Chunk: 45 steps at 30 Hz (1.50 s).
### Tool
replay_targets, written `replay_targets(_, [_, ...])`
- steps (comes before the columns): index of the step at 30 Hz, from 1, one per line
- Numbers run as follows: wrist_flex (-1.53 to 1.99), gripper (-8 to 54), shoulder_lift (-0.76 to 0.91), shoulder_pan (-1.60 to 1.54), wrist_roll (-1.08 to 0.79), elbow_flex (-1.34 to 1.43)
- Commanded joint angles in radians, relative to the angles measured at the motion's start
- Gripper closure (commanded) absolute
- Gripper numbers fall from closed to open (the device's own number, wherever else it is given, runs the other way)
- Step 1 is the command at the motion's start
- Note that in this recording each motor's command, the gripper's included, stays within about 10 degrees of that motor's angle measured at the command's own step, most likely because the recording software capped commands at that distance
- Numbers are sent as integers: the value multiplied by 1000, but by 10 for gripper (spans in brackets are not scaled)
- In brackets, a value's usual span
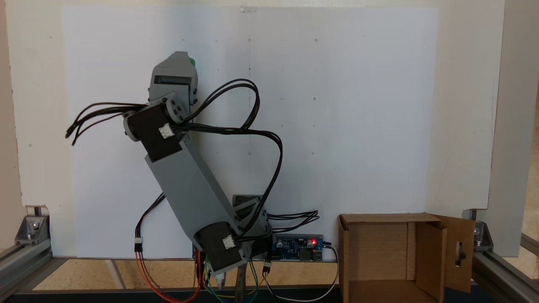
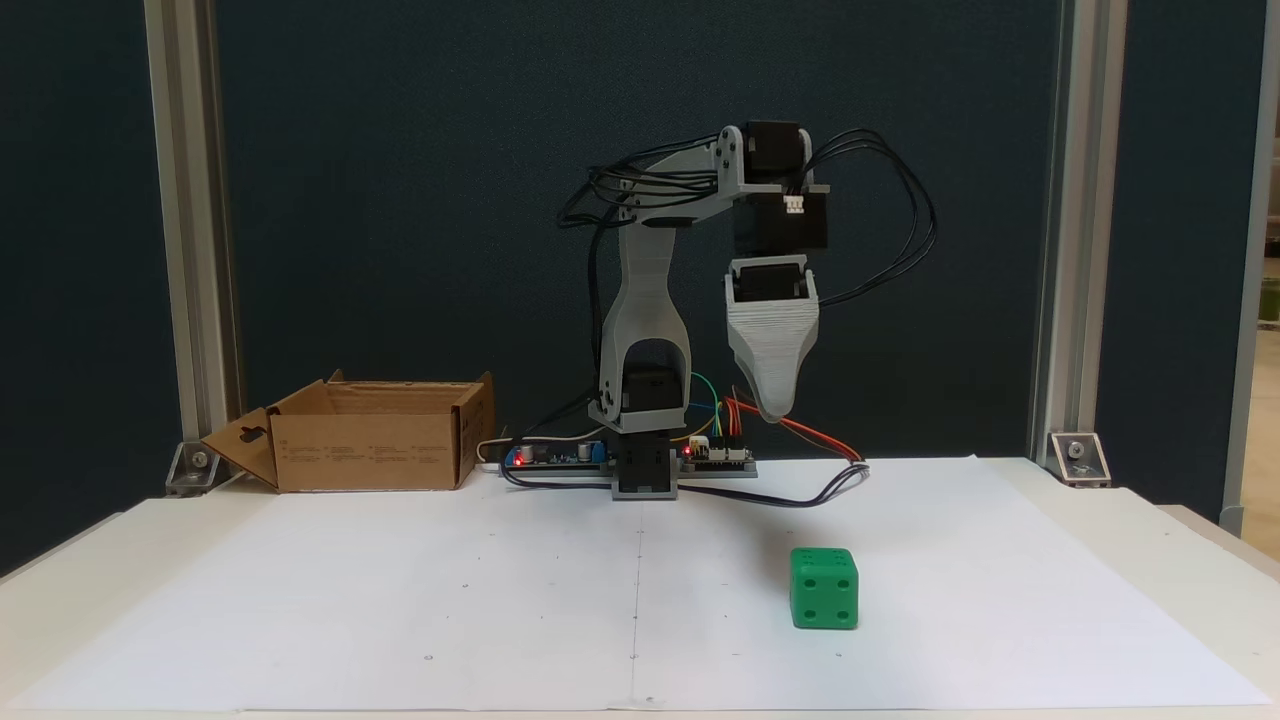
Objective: Grasp a green dice and put it in the bin.
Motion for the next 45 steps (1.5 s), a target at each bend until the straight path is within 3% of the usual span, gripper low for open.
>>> replay_targets(1, [-32,10,-2,-3,77,-57])
replay_targets(17, [-156,15,-135,-18,250,-60])
replay_targets(45, [-210,24,-278,-51,250,-55])
